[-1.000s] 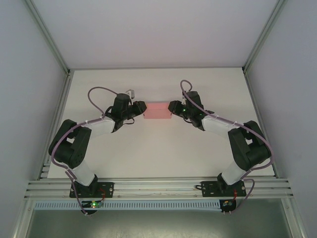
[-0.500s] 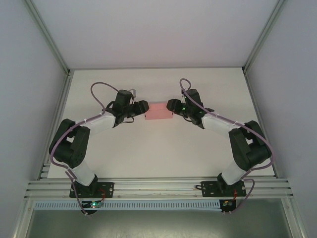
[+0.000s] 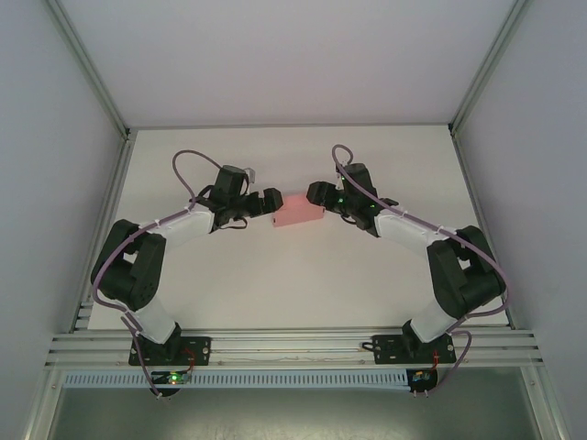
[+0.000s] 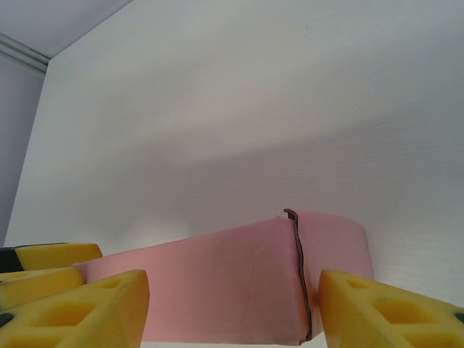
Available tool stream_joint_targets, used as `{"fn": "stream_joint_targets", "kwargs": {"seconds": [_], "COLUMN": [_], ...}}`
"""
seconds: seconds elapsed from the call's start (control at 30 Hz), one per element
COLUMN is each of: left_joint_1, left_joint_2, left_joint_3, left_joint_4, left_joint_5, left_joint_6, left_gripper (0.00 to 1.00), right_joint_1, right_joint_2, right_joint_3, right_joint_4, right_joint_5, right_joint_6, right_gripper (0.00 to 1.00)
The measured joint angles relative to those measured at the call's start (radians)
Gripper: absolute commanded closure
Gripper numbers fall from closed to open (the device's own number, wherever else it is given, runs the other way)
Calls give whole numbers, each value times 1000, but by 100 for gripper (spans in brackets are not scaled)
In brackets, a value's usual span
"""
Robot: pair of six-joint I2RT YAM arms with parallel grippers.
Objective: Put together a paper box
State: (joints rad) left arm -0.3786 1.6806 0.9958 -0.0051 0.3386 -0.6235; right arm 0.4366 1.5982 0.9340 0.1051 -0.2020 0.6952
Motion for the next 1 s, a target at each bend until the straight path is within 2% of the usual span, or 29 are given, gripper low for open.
{"fn": "stream_joint_targets", "kwargs": {"seconds": [0.17,0.2,0.23,0.43,0.53,0.77,0.9,1.0], "left_joint_1": [0,0,0,0,0,0,0,0], "left_joint_2": [-21,-29,-38,-89,-113,-276,-409,-483], "left_joint_3": [2,2,2,16,19,-25,-92,-143], "left_joint_4": [-15,-16,-19,-41,-61,-162,-235,-285], "left_joint_5": [5,5,5,-3,-27,-229,-373,-460], "left_joint_6": [15,17,19,35,45,60,60,59], "left_gripper": [0,0,0,0,0,0,0,0], "right_joint_1": [11,13,13,13,12,13,13,27], "right_joint_2": [-27,-35,-46,-72,-80,-166,-142,-76], "right_joint_3": [0,0,0,0,0,43,157,276], "right_joint_4": [-13,-13,-13,-13,-17,-72,-235,-388], "right_joint_5": [11,12,15,24,9,-164,-251,-258], "right_joint_6": [-29,-37,-43,-105,-208,-744,-1101,-1333], "right_gripper": [27,11,2,2,2,2,2,2]}}
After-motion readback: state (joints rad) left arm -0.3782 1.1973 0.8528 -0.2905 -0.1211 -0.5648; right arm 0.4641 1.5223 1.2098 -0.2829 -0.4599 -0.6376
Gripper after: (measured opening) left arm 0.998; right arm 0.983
